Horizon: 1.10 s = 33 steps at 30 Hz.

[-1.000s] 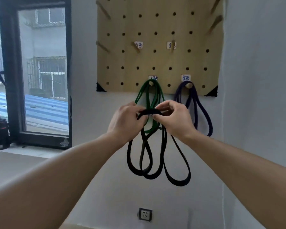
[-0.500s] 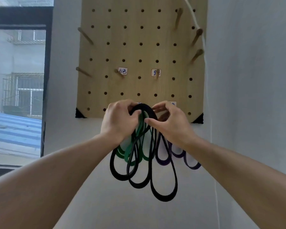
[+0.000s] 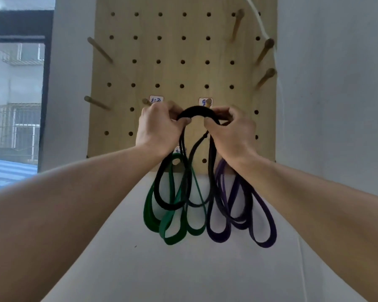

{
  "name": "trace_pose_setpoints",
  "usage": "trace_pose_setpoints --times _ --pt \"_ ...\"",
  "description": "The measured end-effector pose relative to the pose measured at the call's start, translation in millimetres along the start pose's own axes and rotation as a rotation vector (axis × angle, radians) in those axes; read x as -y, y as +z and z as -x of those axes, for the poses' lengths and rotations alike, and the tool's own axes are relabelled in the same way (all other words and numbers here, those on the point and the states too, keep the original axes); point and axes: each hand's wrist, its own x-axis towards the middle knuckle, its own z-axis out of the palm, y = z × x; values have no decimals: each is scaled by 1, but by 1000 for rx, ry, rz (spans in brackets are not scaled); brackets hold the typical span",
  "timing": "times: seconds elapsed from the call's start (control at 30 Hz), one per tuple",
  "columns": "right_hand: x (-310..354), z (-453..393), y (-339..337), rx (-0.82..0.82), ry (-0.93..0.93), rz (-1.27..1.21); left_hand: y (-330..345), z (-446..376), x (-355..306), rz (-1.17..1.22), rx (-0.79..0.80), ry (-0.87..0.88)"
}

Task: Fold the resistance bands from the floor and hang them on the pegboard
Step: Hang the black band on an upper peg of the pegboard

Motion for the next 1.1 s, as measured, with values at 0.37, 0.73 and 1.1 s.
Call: trace_pose_setpoints --times 0.37,0.73,1.1 --pt "-25 -87 6 -185 -96 57 45 -62 -15 29 -16 59" --pt "-67 -122 29 6 -18 245 99 -94 31 28 64 -128" --pt "-91 -107 38 2 8 288 133 -72 53 184 90 -174"
